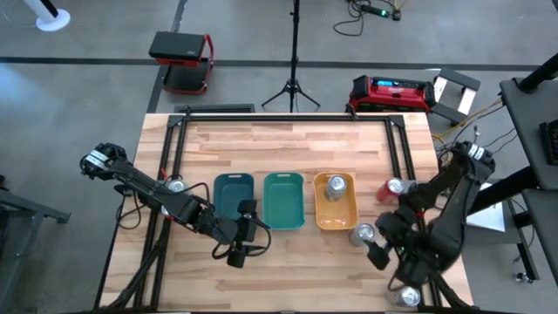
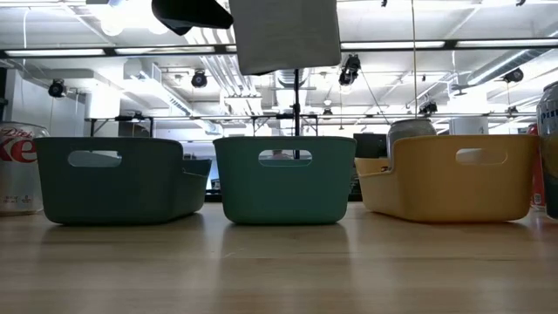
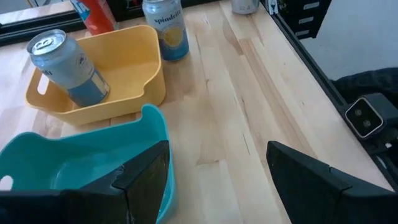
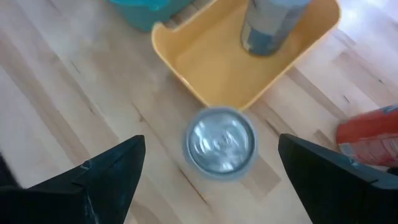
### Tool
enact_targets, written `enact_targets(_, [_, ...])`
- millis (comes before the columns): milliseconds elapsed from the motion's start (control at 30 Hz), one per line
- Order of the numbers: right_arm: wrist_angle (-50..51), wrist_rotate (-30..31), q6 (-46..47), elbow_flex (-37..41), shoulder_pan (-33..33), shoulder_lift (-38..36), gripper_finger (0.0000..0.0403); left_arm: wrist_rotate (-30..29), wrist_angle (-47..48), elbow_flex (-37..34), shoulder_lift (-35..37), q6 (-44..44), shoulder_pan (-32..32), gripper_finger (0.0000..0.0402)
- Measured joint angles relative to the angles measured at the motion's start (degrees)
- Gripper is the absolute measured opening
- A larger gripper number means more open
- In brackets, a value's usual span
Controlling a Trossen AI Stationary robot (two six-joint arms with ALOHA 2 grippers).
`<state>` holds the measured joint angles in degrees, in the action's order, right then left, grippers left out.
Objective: Sort soda cans
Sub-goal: Put the blue-white soda can into the yellow bin
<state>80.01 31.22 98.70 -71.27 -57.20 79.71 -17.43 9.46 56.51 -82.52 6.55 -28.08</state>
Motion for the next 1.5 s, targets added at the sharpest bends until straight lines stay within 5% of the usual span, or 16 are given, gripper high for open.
enact_targets(600, [-6.13, -5.77, 14.69, 11.07, -4.7, 4.45, 0.0364, -0.01, -3.44, -0.07, -2.89, -0.39, 0.01, 0.0254])
enact_targets(867, [-15.37, -5.17, 9.48, 14.73, -2.06, 3.68, 0.0364, -0.02, -3.46, -0.07, -2.89, -0.46, 0.07, 0.0254])
enact_targets(1500, [-20.12, 0.73, 1.71, 17.93, 3.86, 3.66, 0.0364, -0.02, -3.4, -0.07, -2.89, -1.09, 0.04, 0.0254])
